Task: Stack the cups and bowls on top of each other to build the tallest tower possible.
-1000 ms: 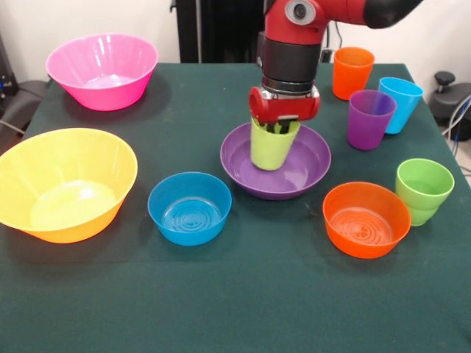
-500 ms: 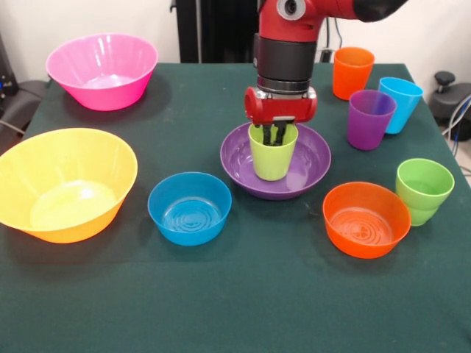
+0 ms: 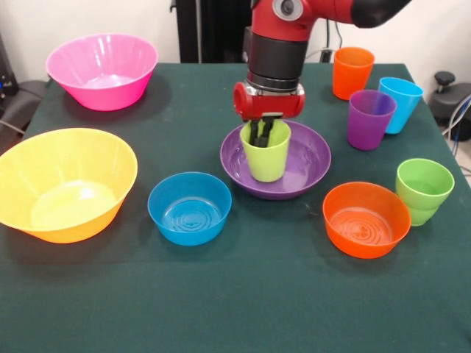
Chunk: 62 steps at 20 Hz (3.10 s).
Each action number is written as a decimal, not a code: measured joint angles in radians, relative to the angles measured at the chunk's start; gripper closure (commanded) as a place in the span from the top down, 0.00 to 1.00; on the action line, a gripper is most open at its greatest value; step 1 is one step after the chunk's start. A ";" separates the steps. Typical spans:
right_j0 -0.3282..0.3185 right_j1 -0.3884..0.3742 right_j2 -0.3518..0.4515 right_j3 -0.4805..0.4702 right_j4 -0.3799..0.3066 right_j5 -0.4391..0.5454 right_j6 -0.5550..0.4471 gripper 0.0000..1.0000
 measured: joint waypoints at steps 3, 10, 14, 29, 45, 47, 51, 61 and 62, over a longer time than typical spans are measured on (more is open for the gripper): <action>0.000 0.004 0.000 0.000 -0.019 0.000 0.000 0.00; 0.000 -0.002 0.000 0.000 -0.022 0.000 0.000 0.00; 0.000 -0.005 0.000 0.000 -0.022 0.000 0.000 0.00; -0.008 -0.038 0.049 0.000 -0.022 0.000 0.000 0.00; -0.028 -0.082 0.094 0.001 -0.023 0.000 0.000 0.00; -0.031 -0.086 0.097 0.001 -0.023 0.000 0.000 0.00; -0.042 -0.100 0.110 0.001 -0.023 -0.005 0.000 0.00; -0.060 -0.124 0.138 0.001 -0.023 -0.032 0.000 0.00; -0.061 -0.126 0.142 0.001 -0.023 -0.035 0.000 0.00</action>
